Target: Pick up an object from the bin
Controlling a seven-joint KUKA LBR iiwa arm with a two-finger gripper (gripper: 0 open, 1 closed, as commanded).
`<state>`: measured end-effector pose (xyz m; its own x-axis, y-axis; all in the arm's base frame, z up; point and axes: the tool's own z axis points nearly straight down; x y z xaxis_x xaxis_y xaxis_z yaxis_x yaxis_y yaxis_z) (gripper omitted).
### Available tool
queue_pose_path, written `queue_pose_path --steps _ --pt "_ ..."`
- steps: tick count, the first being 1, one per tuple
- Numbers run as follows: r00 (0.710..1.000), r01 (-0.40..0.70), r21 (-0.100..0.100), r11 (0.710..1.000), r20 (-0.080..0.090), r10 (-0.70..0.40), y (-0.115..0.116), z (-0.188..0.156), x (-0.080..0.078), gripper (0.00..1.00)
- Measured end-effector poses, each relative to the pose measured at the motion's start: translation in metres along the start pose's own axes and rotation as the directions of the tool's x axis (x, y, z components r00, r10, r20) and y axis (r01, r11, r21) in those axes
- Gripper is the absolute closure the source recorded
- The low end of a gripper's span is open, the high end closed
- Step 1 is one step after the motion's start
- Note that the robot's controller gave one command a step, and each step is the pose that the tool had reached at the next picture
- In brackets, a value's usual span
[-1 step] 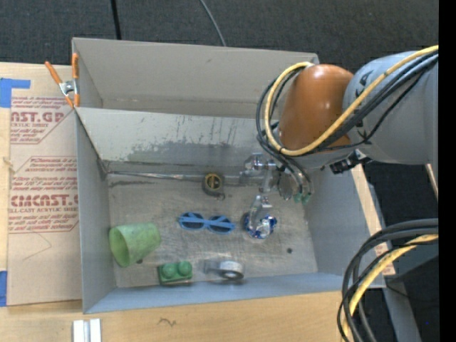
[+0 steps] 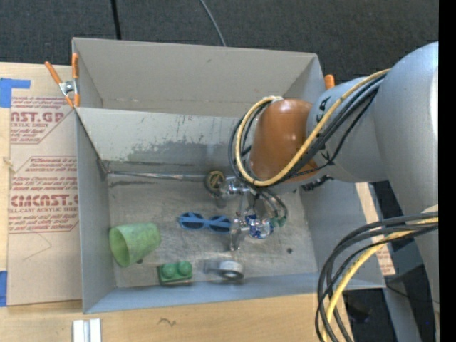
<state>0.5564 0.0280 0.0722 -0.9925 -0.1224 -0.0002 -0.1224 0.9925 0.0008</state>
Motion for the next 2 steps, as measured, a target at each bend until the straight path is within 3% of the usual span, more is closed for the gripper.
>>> queue_pose_path --steps 1,2 --pt "1.000 -0.002 0.001 1.000 0.002 0.002 -0.001 -0.004 -0.001 1.00" --pt "0.989 0.145 0.003 0.989 0.011 -0.145 0.008 -0.157 0.002 1.00"
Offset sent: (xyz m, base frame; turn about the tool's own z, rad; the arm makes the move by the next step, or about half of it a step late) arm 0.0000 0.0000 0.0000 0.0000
